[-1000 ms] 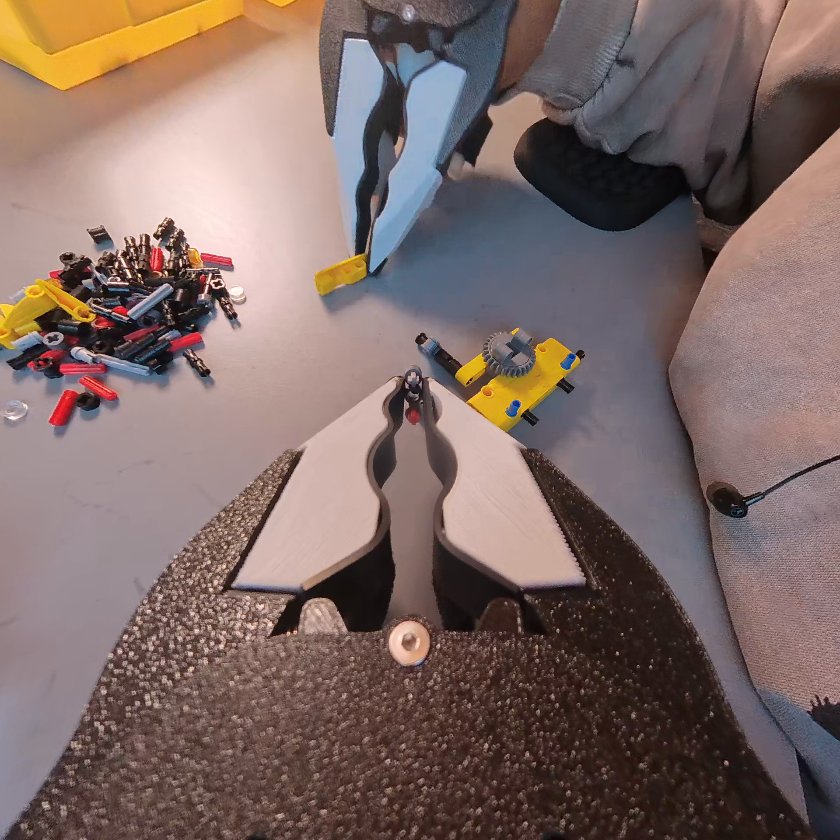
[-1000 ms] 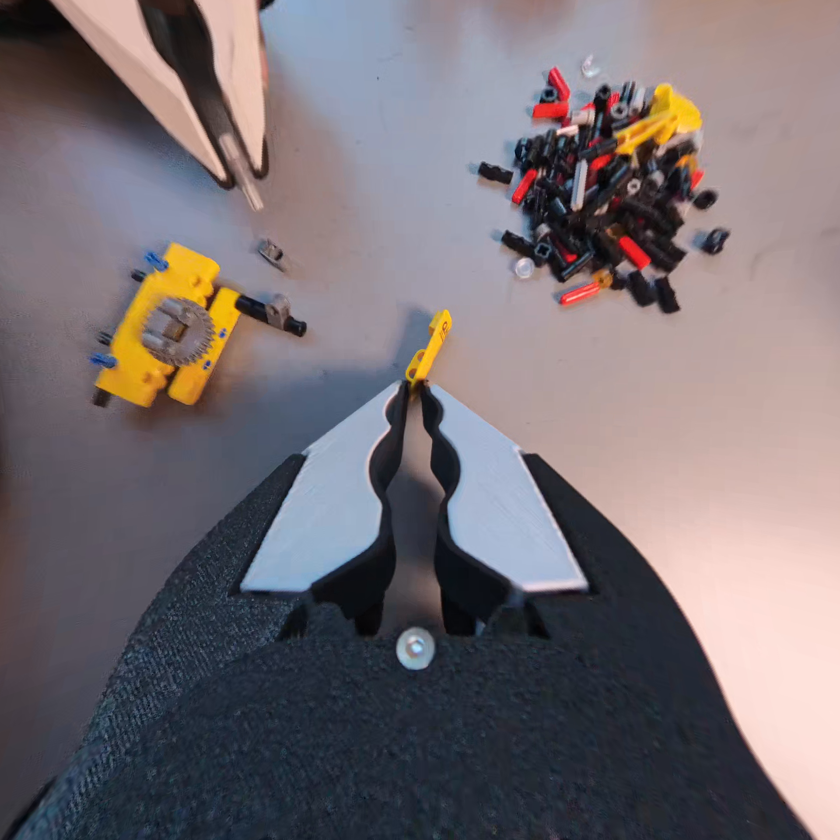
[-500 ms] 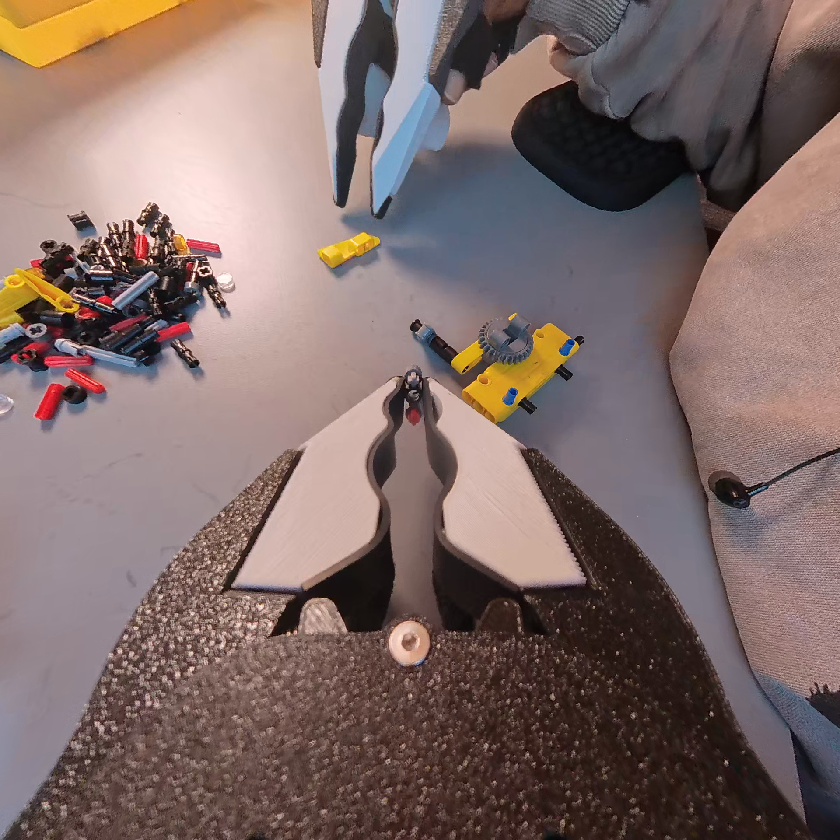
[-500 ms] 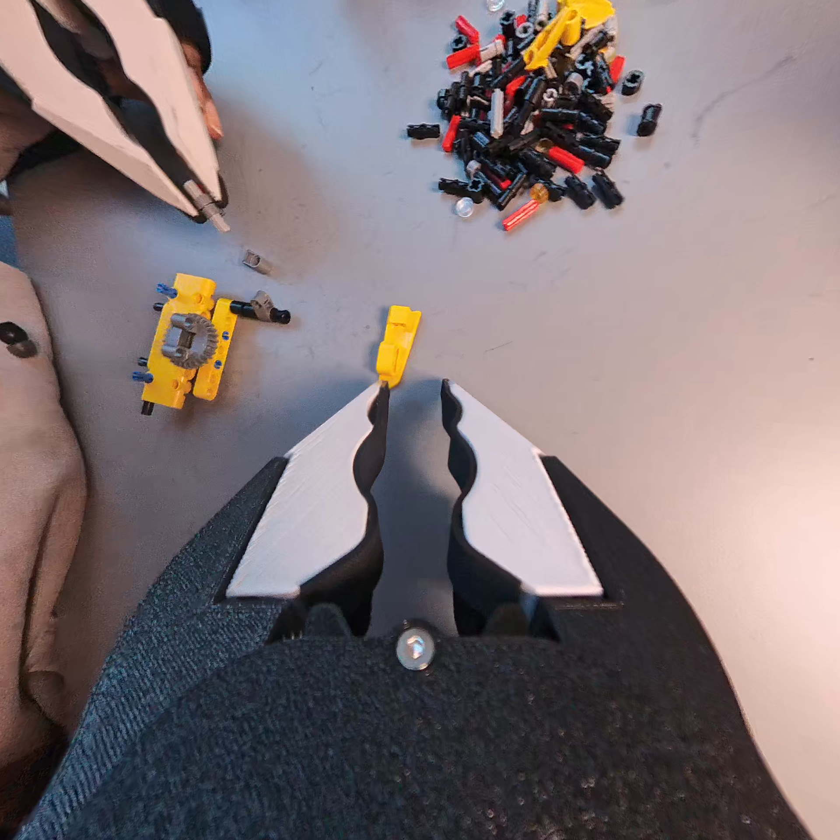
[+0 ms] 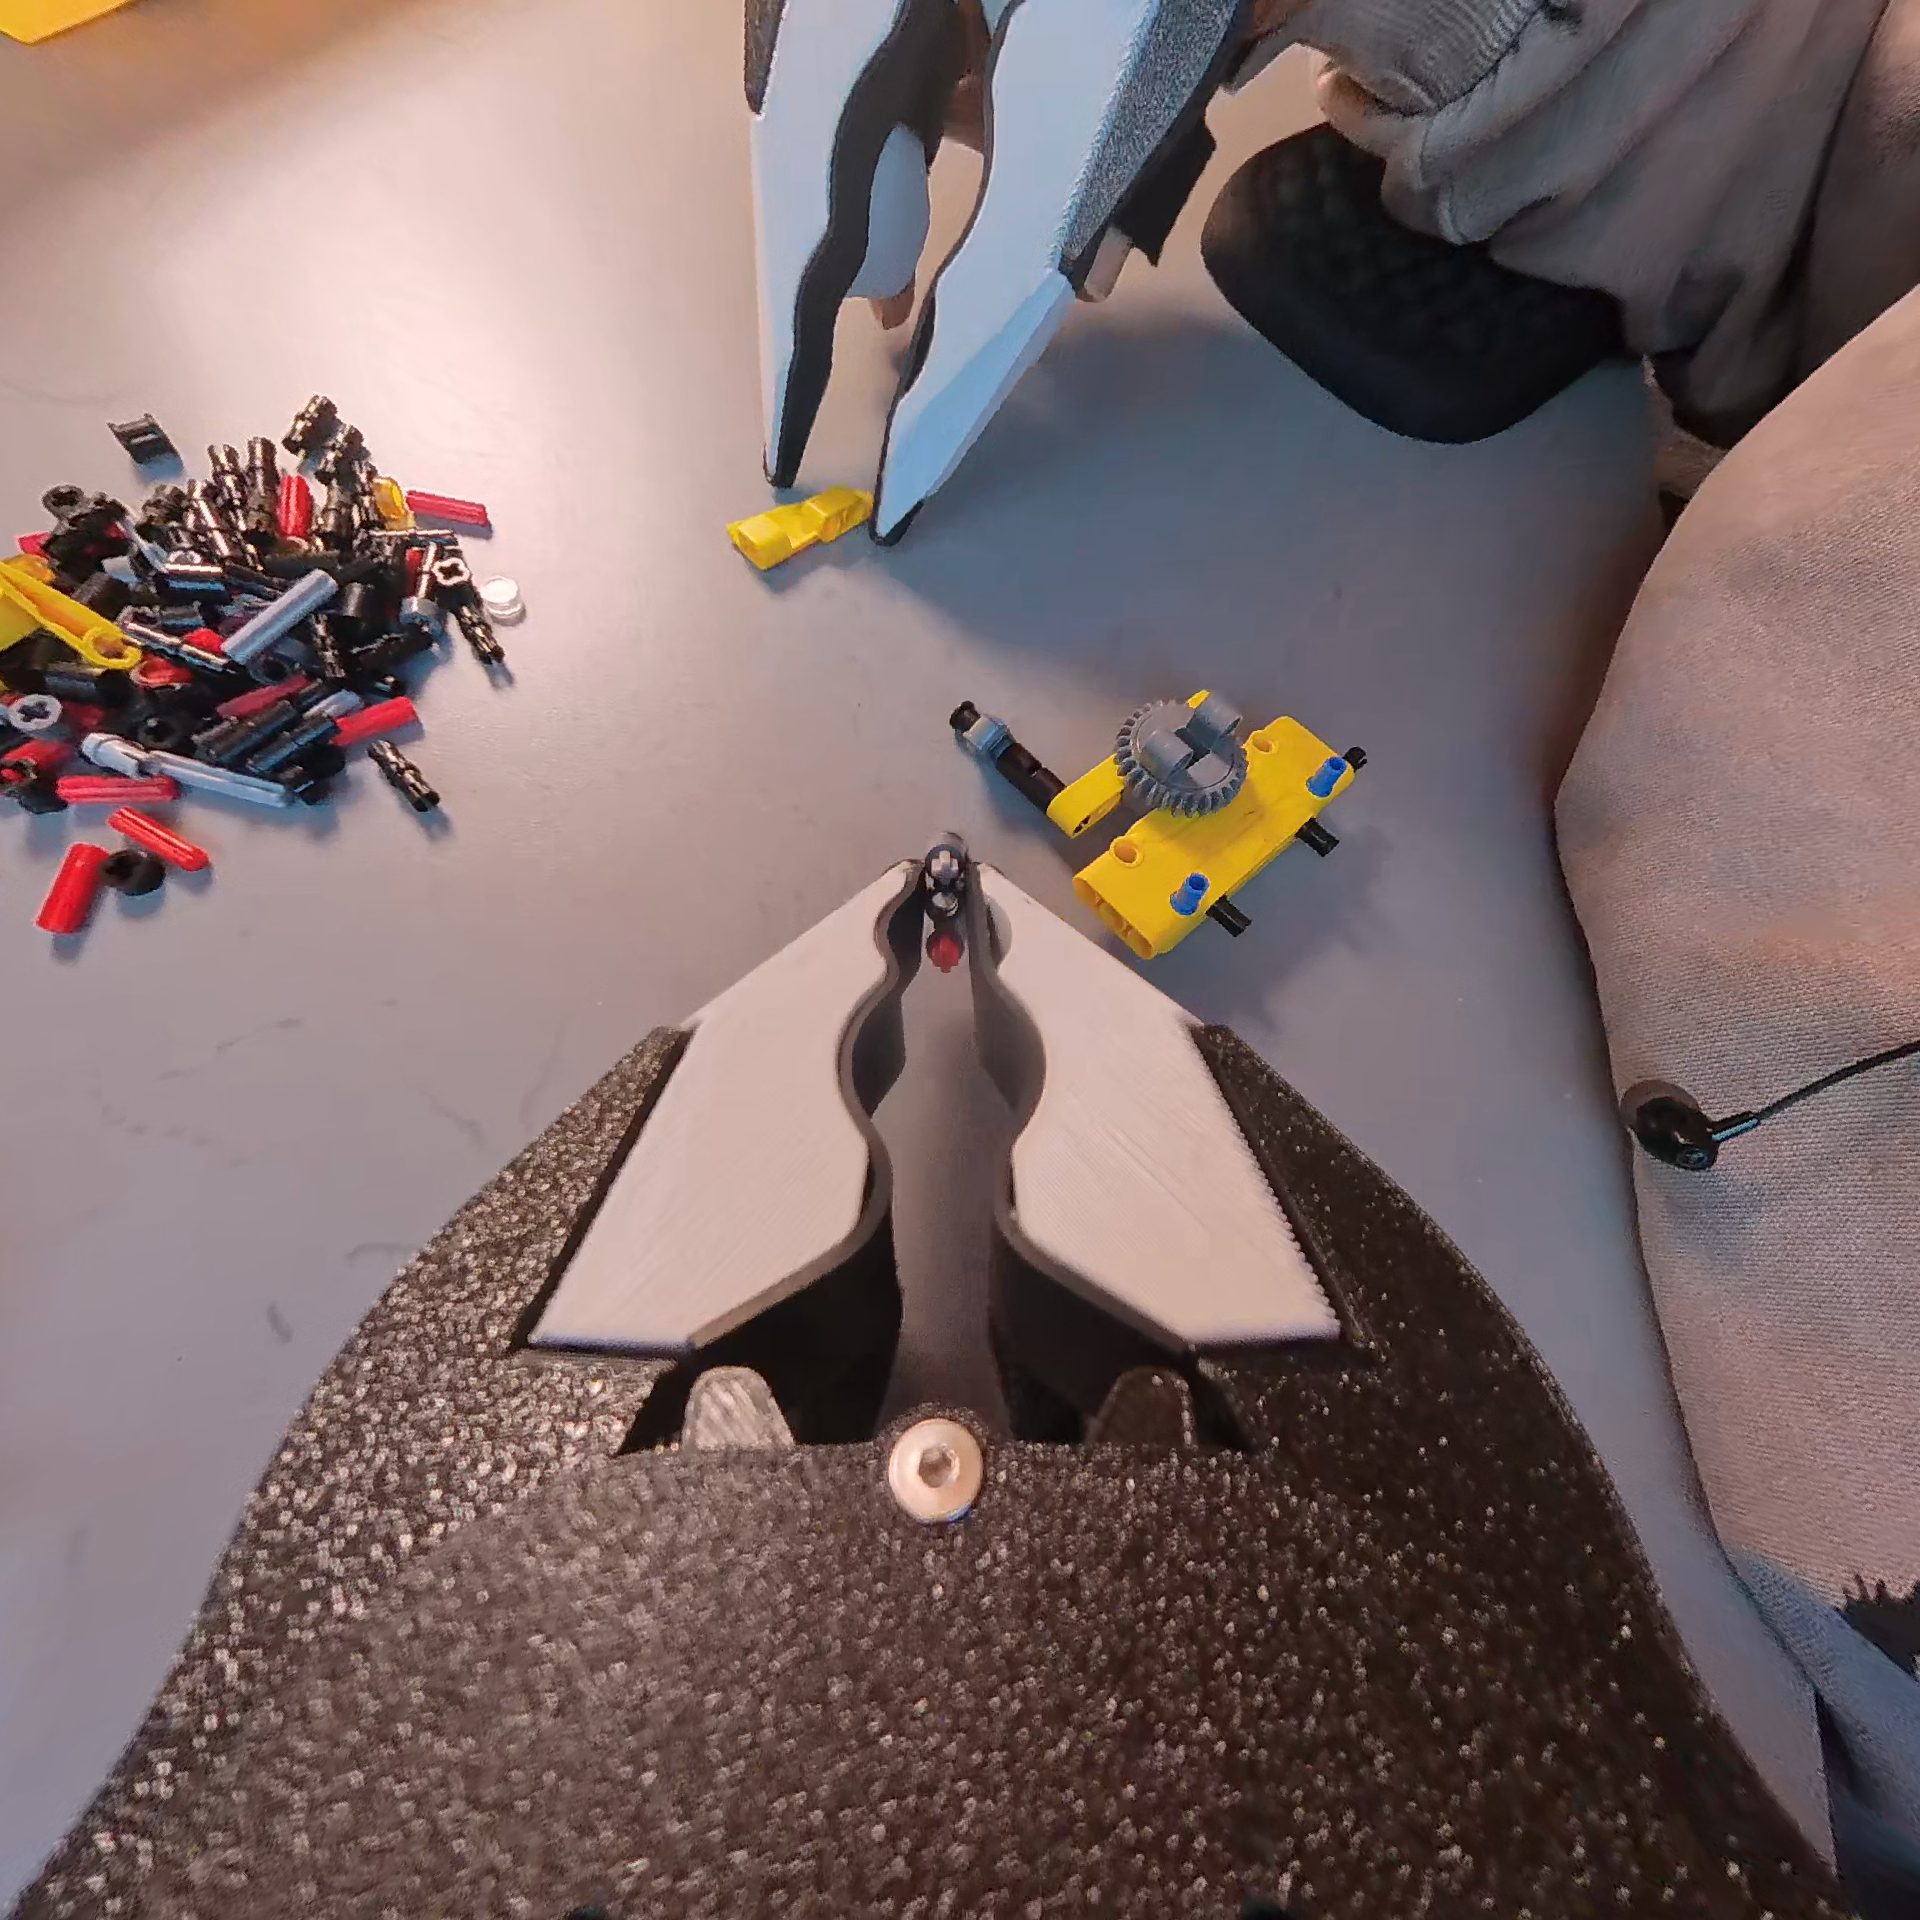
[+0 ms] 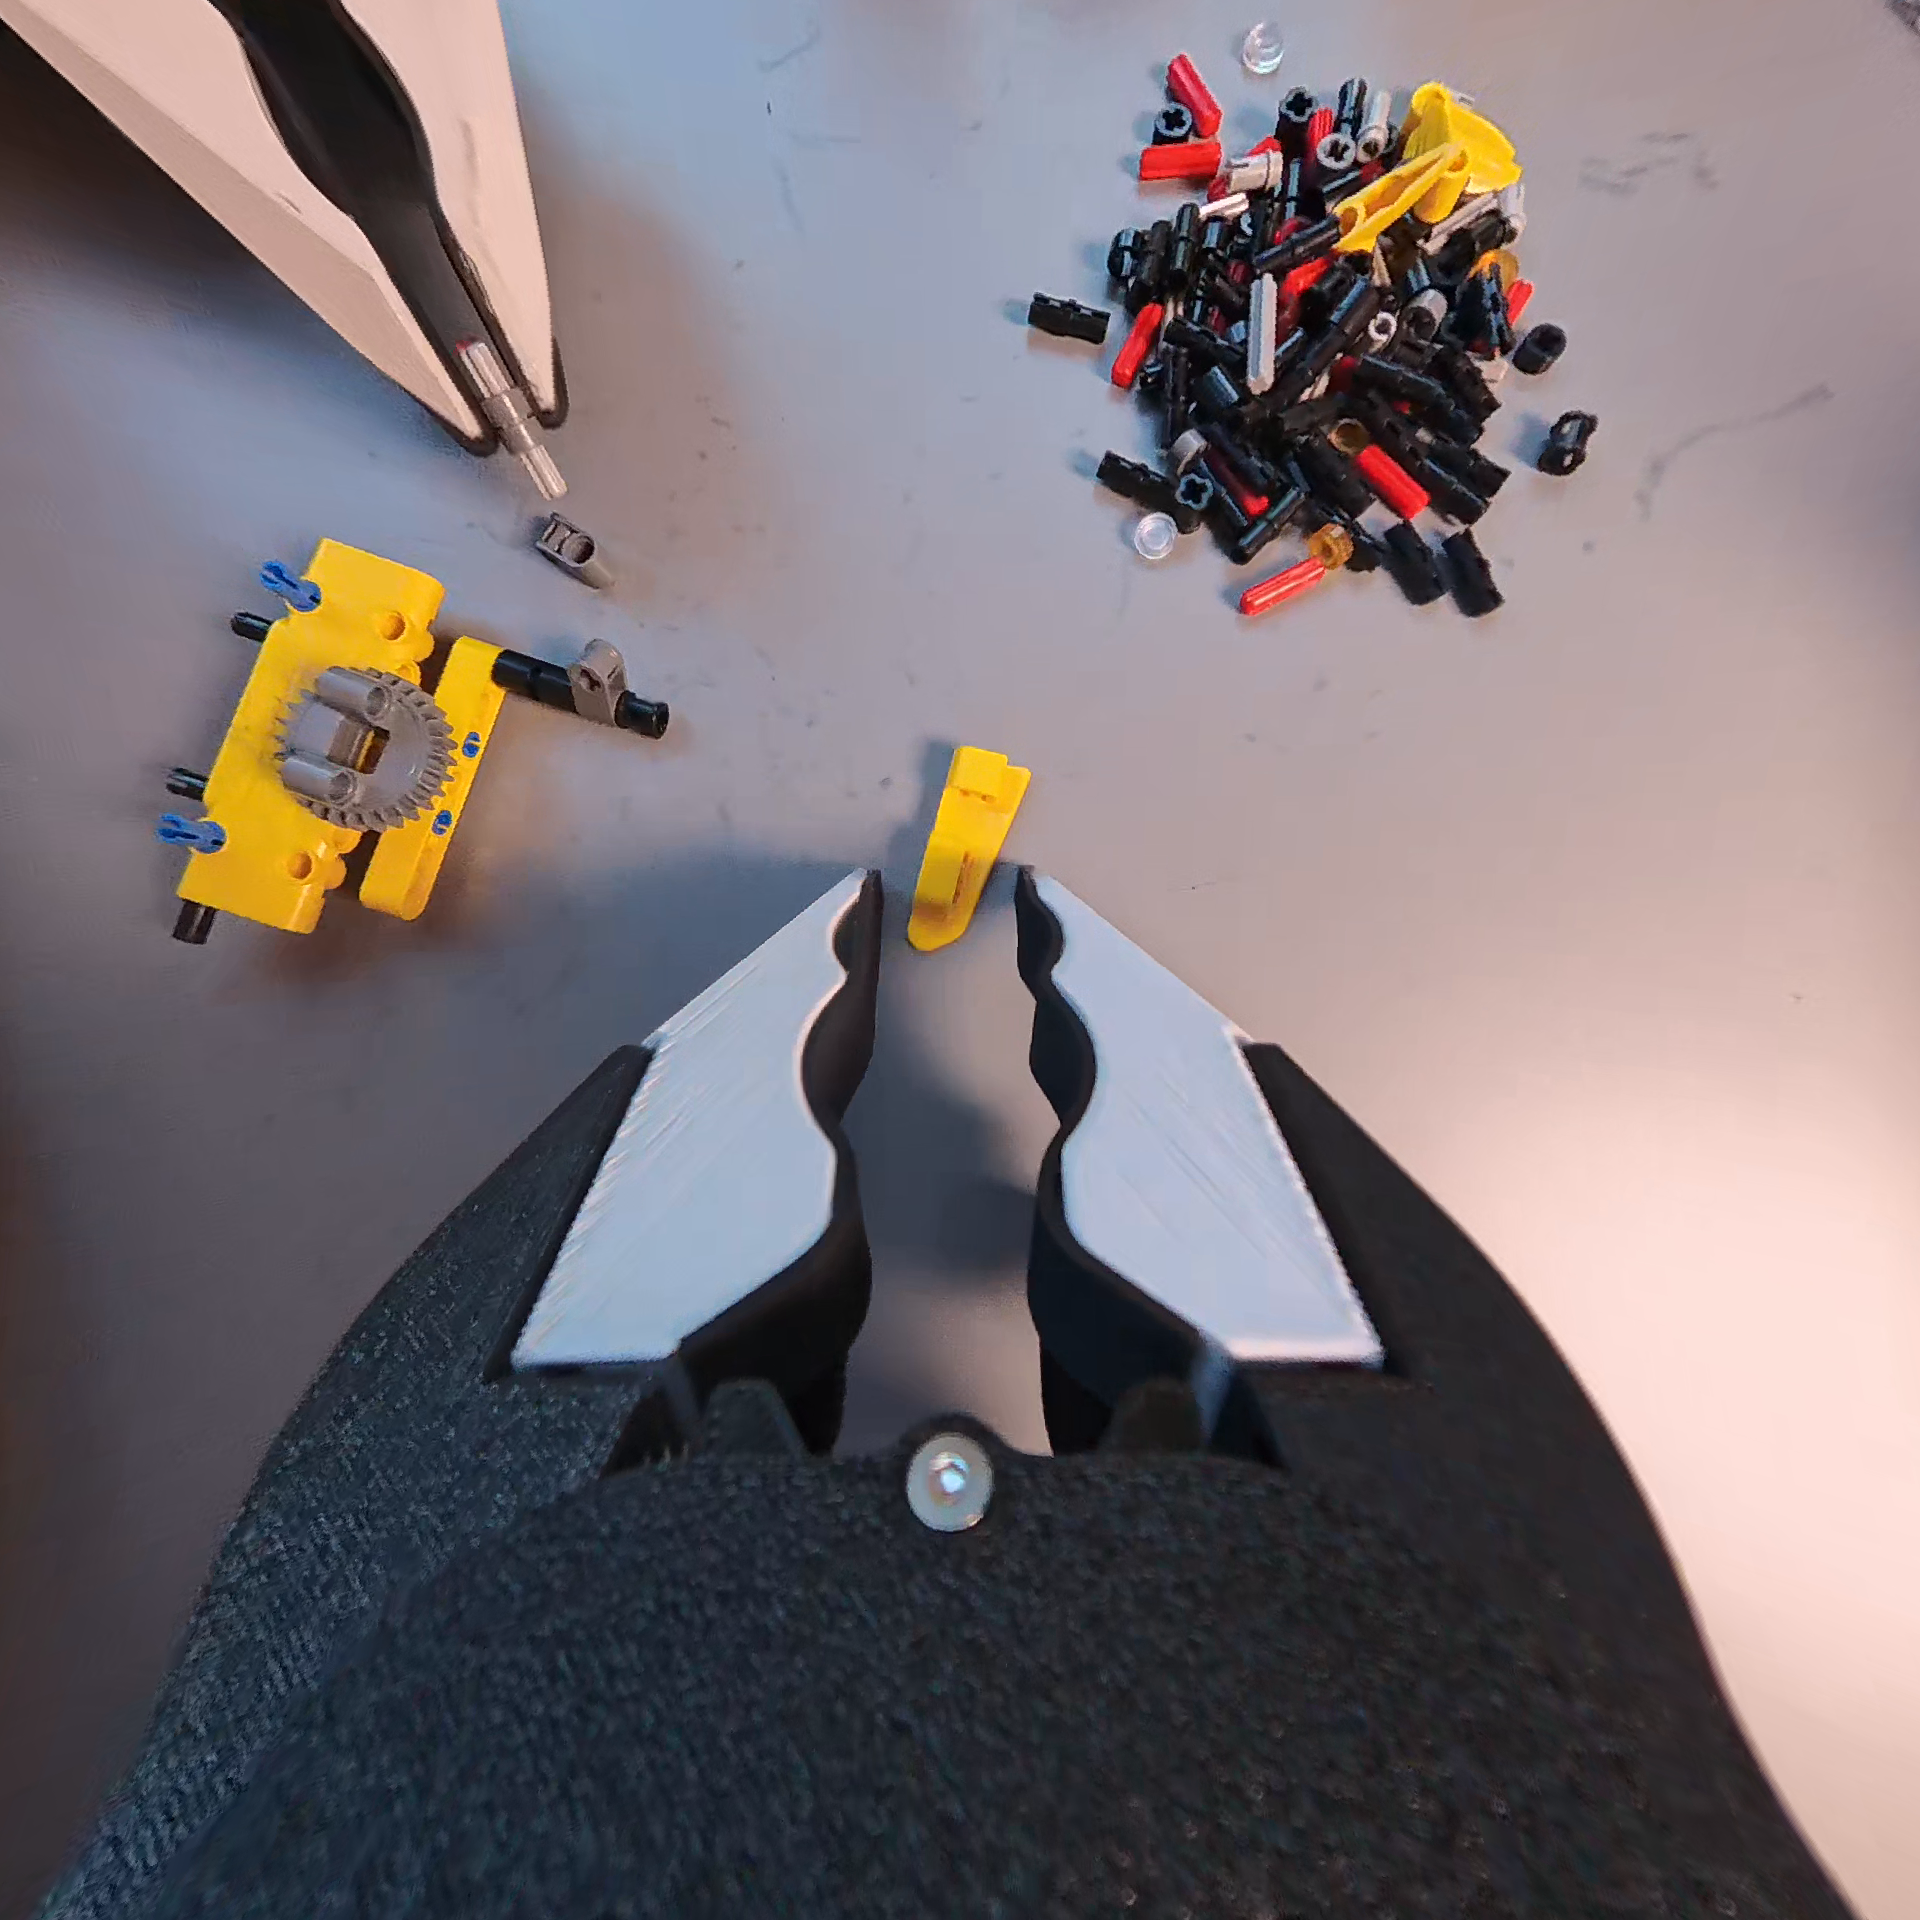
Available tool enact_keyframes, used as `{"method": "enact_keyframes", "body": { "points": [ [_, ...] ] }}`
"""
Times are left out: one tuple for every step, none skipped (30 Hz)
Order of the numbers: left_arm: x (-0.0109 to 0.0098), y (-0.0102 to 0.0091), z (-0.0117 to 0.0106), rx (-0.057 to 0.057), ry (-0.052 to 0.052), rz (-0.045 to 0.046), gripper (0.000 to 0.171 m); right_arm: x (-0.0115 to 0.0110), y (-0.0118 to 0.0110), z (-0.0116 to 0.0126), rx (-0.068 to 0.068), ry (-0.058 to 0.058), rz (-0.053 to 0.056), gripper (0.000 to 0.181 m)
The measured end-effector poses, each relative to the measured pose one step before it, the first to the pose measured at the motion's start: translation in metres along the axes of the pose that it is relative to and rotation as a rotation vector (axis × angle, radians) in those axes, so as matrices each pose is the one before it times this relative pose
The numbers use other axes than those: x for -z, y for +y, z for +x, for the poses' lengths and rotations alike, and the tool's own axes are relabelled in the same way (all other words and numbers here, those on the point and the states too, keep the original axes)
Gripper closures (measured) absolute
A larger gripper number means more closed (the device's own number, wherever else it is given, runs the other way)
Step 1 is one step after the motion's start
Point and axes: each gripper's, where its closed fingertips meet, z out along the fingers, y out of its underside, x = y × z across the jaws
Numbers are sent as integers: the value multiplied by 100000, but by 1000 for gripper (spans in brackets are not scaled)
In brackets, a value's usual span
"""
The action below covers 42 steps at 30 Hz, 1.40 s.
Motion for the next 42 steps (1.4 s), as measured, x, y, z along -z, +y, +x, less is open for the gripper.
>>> {"method": "enact_keyframes", "body": {
  "points": [
    [-153,164,-21,61,-232,-1286,166,-109,-74,122,1693,2057,-328,161],
    [-170,197,-91,177,-607,-1492,166,-44,-33,0,2347,998,-307,166],
    [-167,192,-111,314,-736,-1503,165,-98,-127,-538,2090,-2198,402,171],
    [-120,130,-159,328,-950,-1008,163,-157,-298,-334,2828,-389,1360,171],
    [-15,-10,-167,391,-1032,-19,157,-137,-496,-181,3712,1384,2415,171],
    [125,-165,-53,370,-30,1294,153,-77,-685,-532,5009,-235,2984,175],
    [253,-437,55,583,744,2988,150,24,-1098,-646,6624,-53,5029,175],
    [338,-770,149,739,1221,4941,148,17,-1286,-650,5962,191,5372,175],
    [324,-978,297,241,1750,5983,145,-53,-1357,-825,5203,-1111,5435,175],
    [194,-876,415,-985,1843,5048,143,-109,-1334,-790,4388,-1297,5322,175],
    [26,-468,460,-2759,1209,2102,142,-177,-1138,-584,3083,-587,4086,175],
    [-122,27,306,-4408,-283,-1153,144,-189,-839,-468,2602,-430,2453,175],
    [-147,312,391,-5477,82,-2989,154,-128,-658,-231,2685,690,1910,175],
    [-17,163,161,-4762,-1213,-1942,157,-78,-389,-234,2416,23,877,175],
    [244,-113,52,-2441,-588,-70,157,-39,-127,-139,2045,352,279,175],
    [461,-354,34,733,891,1351,157,100,-488,64,651,1294,3359,175],
    [759,-377,-311,883,-733,1479,158,245,-530,355,-1107,2455,3770,174],
    [1118,-320,-1033,-311,-5258,1001,158,334,-92,685,-1133,3360,849,166],
    [1567,-530,-1708,-888,-9396,1724,158,367,212,769,-1651,2644,-873,157],
    [2023,-866,-2383,-275,-13312,2958,158,391,226,826,-2977,2367,-411,150],
    [2403,-1092,-3104,243,-17035,3446,158,396,146,652,-3678,1145,580,148],
    [2589,-968,-3792,663,-20365,2104,158,324,221,417,-3796,-67,354,147],
    [2571,-642,-4227,-650,-22164,-126,158,174,395,460,-3374,498,-893,146],
    [2345,-130,-4388,-2757,-21991,-2993,158,49,531,455,-2140,923,-1905,146],
    [2028,423,-4568,-3113,-21744,-5102,157,-53,542,339,-1034,785,-2235,146],
    [1577,720,-4320,-1249,-18544,-4611,158,-127,424,318,-547,1052,-1940,146],
    [963,1140,-3697,2644,-12752,-5499,158,-159,325,223,-485,804,-1546,147],
    [337,1479,-2860,4988,-7323,-6846,158,-180,256,186,-832,567,-1300,147],
    [-217,1699,-2167,3944,-4563,-7656,158,-175,215,181,-1134,483,-1059,147],
    [-726,2088,-1359,1243,-1881,-9956,158,-161,111,42,-1162,-396,-355,147],
    [-1102,2395,-572,-758,876,-12020,158,-151,75,37,-1388,-535,-141,147],
    [-1258,1990,-330,-819,774,-9757,158,-130,52,79,-1257,-220,-74,147],
    [-1231,1585,-157,198,1075,-7274,158,-113,41,64,-1028,-348,-33,148],
    [-1103,1697,290,634,3546,-8158,158,-100,57,47,-1152,-448,-254,148],
    [-970,1573,384,307,3485,-7603,157,-90,57,4,-1008,-576,-417,148],
    [-843,1137,266,-122,1917,-5212,151,-61,58,-38,-566,-527,-260,148],
    [-628,729,229,-279,1009,-3261,143,-36,45,-52,-246,-256,-87,149],
    [-362,352,207,-511,478,-1322,136,-15,78,-81,-78,-198,-235,149],
    [12,-191,-175,-587,-2374,1388,125,-29,92,-117,120,-404,-256,149],
    [447,-899,-459,-788,-4383,5346,121,-3,41,-116,112,-329,61,149],
    [886,-1749,-318,-148,-3812,9956,121,-21,-1,-165,14,-592,246,149],
    [1313,-2688,166,-36,-1921,15110,120,-42,-16,-265,-26,-1198,254,149]
  ]
}}
